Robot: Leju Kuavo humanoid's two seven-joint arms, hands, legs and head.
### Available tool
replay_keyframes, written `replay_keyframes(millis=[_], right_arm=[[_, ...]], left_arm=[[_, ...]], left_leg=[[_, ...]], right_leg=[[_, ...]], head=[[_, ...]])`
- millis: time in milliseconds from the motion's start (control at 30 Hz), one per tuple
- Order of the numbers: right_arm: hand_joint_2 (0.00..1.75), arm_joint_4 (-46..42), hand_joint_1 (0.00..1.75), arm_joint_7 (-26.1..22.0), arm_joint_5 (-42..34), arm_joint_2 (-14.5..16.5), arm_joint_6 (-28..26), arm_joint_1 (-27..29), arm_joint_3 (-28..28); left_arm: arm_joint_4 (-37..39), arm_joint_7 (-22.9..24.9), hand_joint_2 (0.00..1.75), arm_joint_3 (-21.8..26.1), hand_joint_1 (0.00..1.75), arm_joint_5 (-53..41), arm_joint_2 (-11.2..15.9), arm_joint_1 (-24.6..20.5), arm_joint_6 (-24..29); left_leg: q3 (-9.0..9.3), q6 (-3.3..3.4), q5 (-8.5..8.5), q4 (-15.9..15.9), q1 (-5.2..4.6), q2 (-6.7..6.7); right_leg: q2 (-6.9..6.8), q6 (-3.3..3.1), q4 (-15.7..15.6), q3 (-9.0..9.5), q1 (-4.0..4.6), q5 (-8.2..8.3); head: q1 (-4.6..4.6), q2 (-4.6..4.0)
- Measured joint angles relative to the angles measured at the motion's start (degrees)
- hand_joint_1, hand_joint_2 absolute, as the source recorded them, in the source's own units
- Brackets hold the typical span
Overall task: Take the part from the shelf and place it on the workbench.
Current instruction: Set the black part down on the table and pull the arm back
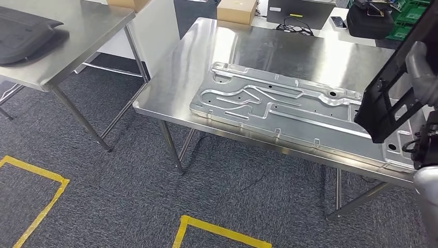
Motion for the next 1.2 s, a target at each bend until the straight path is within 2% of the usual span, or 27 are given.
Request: replay_keyframes(millis=[233,467,633,833,1200], right_arm=[[1.75,6.21,1.75,-2.58,1.54,6.22,-0.12,-4.07,3.76],[1.75,10.17,1.75,-1.48,2.34,8.21,2.07,-7.15,5.41],[1.75,11.22,1.75,0.4,2.49,7.84,3.62,-8.14,5.88],[1.75,11.33,1.75,3.69,1.36,5.34,4.37,-9.83,5.73],[1.75,11.35,1.75,4.54,0.99,2.52,4.23,-10.8,5.41]], left_arm=[[0.0,-0.39,1.75,-0.09,0.0,0.2,0.0,-0.01,-0.75],[0.0,-0.28,1.75,-0.39,0.0,-1.54,0.0,0.04,-1.65],[0.0,-1.48,1.75,-0.55,0.0,-1.83,0.0,0.08,-1.31],[0.0,-1.89,1.75,-0.57,0.0,-1.63,0.02,0.2,-0.64],[0.0,-1.99,1.75,-0.57,0.0,-1.57,0.03,0.23,-0.4]], left_leg=[[0.07,-0.13,0.08,-0.14,0.32,0.0],[0.08,-0.19,0.12,-0.16,0.49,0.0],[0.08,-0.19,0.12,-0.15,0.49,0.01],[0.07,-0.19,0.11,-0.14,0.46,0.02],[0.1,-0.19,0.1,-0.14,0.47,0.05]], right_leg=[[0.0,0.04,0.03,-0.05,0.19,-0.05],[0.0,0.02,0.08,-0.08,0.46,-0.06],[0.0,0.01,0.08,-0.11,0.49,-0.07],[0.01,0.01,0.07,-0.12,0.46,-0.07],[0.02,0.01,0.07,-0.14,0.48,-0.06]], head=[[0.0,0.0],[0.0,0.0],[0.0,0.0],[0.0,0.0],[0.0,0.0]])
